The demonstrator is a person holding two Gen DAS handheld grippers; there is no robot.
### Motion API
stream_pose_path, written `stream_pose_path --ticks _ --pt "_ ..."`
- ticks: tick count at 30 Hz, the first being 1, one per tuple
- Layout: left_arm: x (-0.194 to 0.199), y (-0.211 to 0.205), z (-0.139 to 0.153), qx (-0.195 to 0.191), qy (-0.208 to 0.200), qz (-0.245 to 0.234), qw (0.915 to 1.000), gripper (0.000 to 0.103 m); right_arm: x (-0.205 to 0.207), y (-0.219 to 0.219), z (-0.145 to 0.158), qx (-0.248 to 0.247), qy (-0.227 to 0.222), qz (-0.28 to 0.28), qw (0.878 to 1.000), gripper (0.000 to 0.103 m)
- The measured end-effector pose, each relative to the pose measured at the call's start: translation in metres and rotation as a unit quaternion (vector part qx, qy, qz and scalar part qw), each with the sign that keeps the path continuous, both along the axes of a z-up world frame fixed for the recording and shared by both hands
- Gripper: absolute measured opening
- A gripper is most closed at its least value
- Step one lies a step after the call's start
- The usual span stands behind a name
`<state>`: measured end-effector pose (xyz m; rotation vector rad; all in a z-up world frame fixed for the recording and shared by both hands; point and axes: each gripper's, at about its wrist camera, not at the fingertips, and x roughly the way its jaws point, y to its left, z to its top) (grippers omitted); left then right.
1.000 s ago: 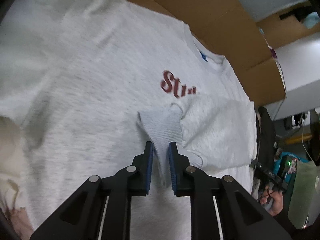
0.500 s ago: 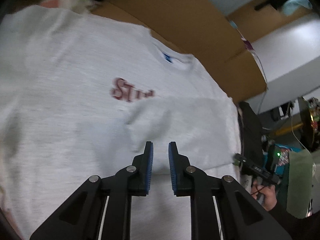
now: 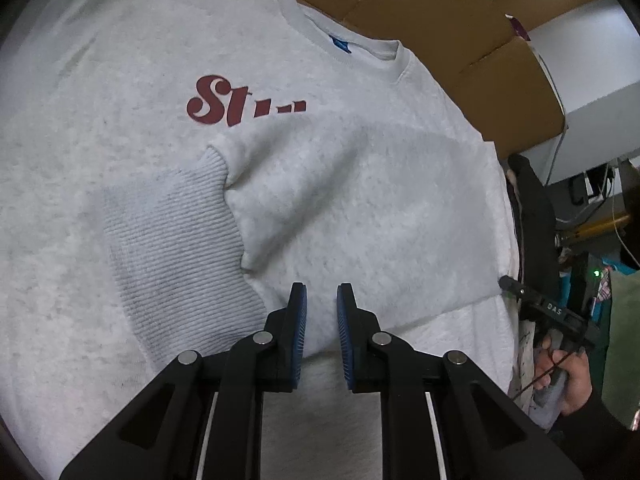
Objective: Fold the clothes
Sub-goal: 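Lift both open tools up away from the folded sleeve, then move both open tools above the sweatshirt toward the unfolded sleeve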
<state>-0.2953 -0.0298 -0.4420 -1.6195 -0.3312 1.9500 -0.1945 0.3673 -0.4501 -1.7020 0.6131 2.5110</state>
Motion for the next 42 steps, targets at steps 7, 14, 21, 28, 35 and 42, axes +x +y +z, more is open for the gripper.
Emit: stream_pose_path --ticks 7,14,21,28,35,42 --pt "-0.002 0.0 0.03 -0.017 -0.008 -0.009 0.9998 0.015 0.011 0.0 0.028 -0.011 -0.005 -0.007 1.0 0.033" --pt "0.008 -0.011 0.081 -0.018 0.003 0.026 0.9995 0.044 0.028 0.0 0.068 -0.021 -0.012 -0.02 1.0 0.048" --pt "0.022 -0.027 0.139 -0.015 0.012 0.042 0.9989 0.079 0.044 0.012 0.126 -0.028 -0.019 -0.036 0.999 0.069" --pt "0.032 -0.051 0.218 -0.029 0.039 0.062 0.9969 0.079 0.063 0.024 0.195 -0.021 -0.016 -0.041 0.999 0.087" --pt "0.051 -0.088 0.307 -0.018 0.079 0.076 0.9938 0.08 0.08 0.027 0.264 -0.021 -0.018 -0.039 0.999 0.097" --pt "0.073 -0.13 0.376 -0.021 0.096 0.093 0.9908 0.08 0.097 0.03 0.328 -0.014 -0.005 -0.037 0.999 0.102"
